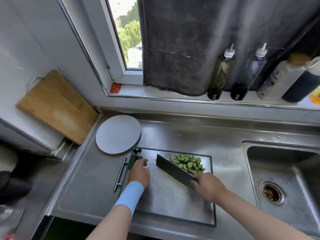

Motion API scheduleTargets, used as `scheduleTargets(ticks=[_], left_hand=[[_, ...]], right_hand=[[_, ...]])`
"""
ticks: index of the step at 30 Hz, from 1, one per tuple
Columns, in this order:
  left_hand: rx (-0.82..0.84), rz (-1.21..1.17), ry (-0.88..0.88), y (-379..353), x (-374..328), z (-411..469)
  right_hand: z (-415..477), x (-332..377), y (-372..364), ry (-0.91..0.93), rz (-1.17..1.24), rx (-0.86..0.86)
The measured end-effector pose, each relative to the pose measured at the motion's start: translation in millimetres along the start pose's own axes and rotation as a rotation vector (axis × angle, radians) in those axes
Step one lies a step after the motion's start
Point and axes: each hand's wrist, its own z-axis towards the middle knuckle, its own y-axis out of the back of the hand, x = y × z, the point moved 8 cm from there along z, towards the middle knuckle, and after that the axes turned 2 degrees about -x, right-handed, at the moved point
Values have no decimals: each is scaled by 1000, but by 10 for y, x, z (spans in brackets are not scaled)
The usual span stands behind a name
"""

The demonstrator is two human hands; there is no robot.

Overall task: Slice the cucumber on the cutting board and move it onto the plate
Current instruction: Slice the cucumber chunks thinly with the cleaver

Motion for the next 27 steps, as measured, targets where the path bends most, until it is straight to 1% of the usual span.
scheduleTargets(ticks=[2,4,7,11,13,15,17,20,22,24,25,27], left_hand=[[67,15,37,-98,54,-40],[100,16,30,-192,39,-46],[131,43,16,-311,-63,3],[179,-8,0,-499,-278,46],[230,-54,-15,-606,-363,20],[243,-97,-16,-624,-369,32],[179,-147,9,-494,-287,95],[-2,-254,54,-137,-79,157],[-130,-287,41,88,37,136],[-222,-273,-32,214,59,87],[-242,-254,-85,227,34,58],[-222,-199,-222,155,-70,0]], right_hand=[[3,15,-7,-17,48,6],[10,20,11,-46,133,8],[-8,52,115,-72,250,-45],[-28,87,247,-102,310,-129],[-36,88,266,-120,327,-155],[-66,93,237,-132,338,-172],[-119,129,167,-131,329,-175],[-210,255,-17,-101,306,-134],[-272,354,-167,-68,225,-92],[-313,424,-311,-30,141,-70],[-320,439,-371,-15,109,-67],[-319,426,-431,-17,78,-80]])
